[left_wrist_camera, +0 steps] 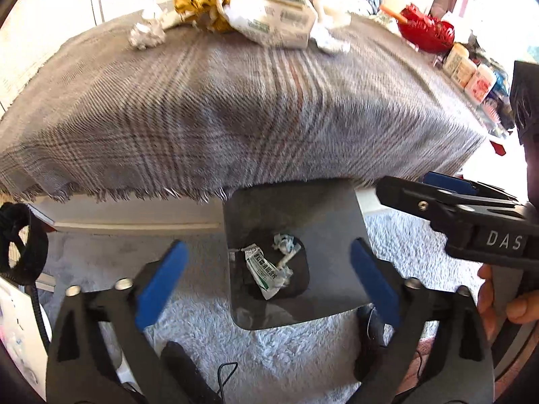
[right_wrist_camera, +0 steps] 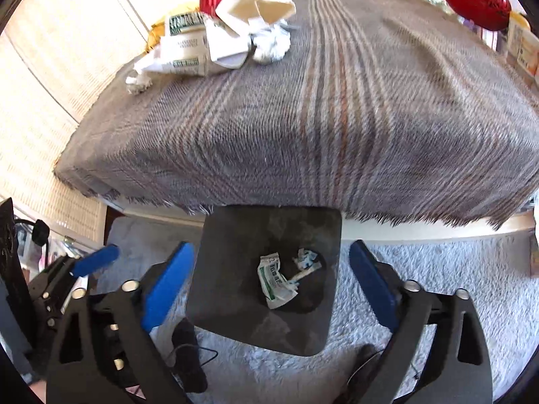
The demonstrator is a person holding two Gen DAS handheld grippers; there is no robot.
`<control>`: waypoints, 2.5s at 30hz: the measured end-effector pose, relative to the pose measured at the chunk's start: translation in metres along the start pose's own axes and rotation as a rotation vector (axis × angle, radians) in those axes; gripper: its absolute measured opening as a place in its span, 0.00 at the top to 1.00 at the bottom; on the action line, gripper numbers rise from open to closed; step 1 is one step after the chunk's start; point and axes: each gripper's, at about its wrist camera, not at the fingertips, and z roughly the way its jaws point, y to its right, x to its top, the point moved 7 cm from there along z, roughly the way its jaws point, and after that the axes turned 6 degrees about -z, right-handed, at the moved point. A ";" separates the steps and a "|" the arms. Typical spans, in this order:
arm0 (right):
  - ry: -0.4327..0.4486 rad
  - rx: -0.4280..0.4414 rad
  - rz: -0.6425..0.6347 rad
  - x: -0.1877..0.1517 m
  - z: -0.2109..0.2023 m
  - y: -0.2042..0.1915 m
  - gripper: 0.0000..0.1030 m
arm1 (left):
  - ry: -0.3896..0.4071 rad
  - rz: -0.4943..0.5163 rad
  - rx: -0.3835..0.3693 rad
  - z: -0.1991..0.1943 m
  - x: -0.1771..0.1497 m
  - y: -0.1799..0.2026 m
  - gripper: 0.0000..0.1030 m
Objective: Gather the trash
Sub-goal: 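Lower both grippers over the black bin and open them to drop the wrappers, then move both grippers back toward the remaining trash pile, then grasp the white paper box with the left gripper while the right grasps a white tissue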
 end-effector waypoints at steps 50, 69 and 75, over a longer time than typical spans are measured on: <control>0.080 0.015 0.059 0.154 0.041 0.014 0.65 | 0.166 0.023 0.042 0.023 0.189 -0.032 0.09; 0.110 -0.014 0.016 0.151 0.032 0.014 0.91 | 0.115 0.067 -0.061 0.037 0.185 -0.008 0.70; 0.113 -0.019 0.018 0.139 0.015 0.019 0.92 | 0.118 0.071 -0.049 0.024 0.169 -0.015 0.76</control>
